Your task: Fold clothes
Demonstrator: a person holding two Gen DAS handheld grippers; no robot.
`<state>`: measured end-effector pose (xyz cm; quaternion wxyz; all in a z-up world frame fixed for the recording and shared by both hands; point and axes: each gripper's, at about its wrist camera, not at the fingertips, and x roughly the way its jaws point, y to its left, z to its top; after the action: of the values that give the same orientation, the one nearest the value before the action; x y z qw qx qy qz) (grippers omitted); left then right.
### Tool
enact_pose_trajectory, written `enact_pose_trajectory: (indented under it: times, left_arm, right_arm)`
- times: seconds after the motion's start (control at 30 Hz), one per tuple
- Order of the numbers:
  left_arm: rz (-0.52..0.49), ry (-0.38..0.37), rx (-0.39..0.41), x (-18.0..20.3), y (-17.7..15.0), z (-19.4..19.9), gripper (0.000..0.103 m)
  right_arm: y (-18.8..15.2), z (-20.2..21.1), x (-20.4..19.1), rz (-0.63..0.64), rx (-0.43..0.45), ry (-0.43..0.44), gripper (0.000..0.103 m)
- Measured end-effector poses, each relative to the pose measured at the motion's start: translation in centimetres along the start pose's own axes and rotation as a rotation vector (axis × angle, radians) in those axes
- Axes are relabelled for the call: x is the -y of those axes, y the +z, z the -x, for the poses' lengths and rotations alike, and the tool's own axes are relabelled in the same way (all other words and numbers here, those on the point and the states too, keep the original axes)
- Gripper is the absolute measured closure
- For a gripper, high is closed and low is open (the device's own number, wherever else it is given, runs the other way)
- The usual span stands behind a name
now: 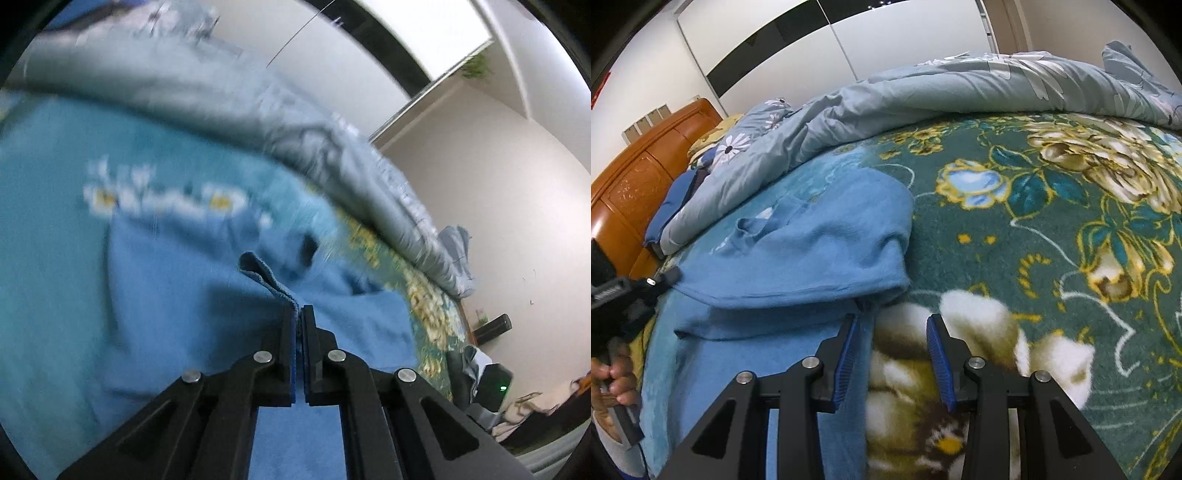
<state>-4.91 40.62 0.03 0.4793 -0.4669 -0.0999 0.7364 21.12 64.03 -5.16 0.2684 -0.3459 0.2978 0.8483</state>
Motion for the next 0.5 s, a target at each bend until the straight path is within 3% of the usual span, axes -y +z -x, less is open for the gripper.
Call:
enact_pose_trajectory:
  times: [0.23, 0.4, 0.5]
  left_arm:
    - [-0.072, 0.094, 0.081, -1.5, 1.1, 3.1, 0.101]
    - [-0.026, 0.186, 0.033, -5.7, -0.3, 2.2, 0.101]
    - [-0.004, 0.215, -0.008, -7.6, -1.7, 1.2, 0.101]
  right_arm:
    - [1.2, -1.0, -2.6, 0.047, 0.026, -0.01, 0.062]
    - [1.2, -1.0, -3.1, 0.105, 0.067, -0.118, 0.061]
    - [0.3, -1.5, -3.3, 0.144, 0.048, -0.164, 0.06]
